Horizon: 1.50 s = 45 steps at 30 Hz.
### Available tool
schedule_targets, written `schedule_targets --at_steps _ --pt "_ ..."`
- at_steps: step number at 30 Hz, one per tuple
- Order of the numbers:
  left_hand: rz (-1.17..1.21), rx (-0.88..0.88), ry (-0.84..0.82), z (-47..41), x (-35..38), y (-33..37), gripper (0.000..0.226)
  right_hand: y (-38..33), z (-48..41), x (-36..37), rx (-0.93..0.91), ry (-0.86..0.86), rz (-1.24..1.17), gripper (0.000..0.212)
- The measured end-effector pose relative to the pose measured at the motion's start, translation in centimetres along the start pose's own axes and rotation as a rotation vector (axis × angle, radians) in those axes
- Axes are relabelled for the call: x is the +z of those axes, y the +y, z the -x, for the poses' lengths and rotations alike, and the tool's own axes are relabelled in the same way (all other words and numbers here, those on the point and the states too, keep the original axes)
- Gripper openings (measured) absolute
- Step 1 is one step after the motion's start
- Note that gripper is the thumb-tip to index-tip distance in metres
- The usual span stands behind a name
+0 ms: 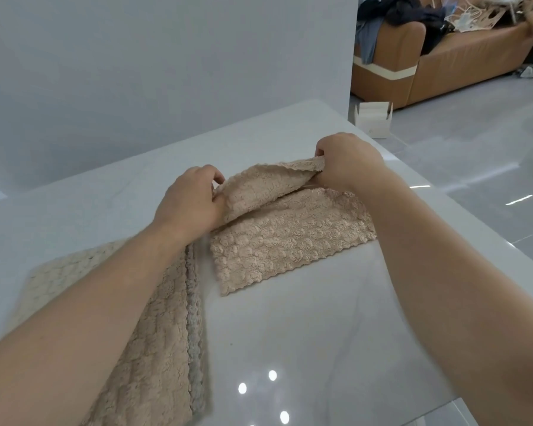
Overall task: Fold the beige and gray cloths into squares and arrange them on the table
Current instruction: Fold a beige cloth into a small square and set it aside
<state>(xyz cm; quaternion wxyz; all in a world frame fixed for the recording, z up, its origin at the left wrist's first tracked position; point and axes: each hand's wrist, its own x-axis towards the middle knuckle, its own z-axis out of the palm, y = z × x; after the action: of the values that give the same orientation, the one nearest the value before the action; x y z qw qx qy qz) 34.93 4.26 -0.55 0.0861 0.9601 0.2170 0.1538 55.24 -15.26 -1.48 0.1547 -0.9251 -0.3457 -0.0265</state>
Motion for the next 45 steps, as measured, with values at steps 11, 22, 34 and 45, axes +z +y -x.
schedule_targets --at_steps 11,22,34,45 --pt "0.062 -0.238 0.033 -2.1 -1.0 -0.4 0.019 -0.8 -0.2 -1.5 0.039 -0.146 -0.158 0.038" --pt "0.596 -0.334 0.054 -2.4 -0.3 -1.0 0.008 -0.2 -0.3 -0.7 0.099 0.037 -0.465 0.049" --pt "0.314 -0.099 -0.015 4.6 -0.3 -0.2 0.007 2.8 5.2 0.4 0.068 0.141 -0.502 0.025" --pt "0.234 0.093 -0.115 9.0 -0.3 0.2 0.022 3.3 9.8 0.7 0.157 0.169 -0.616 0.032"
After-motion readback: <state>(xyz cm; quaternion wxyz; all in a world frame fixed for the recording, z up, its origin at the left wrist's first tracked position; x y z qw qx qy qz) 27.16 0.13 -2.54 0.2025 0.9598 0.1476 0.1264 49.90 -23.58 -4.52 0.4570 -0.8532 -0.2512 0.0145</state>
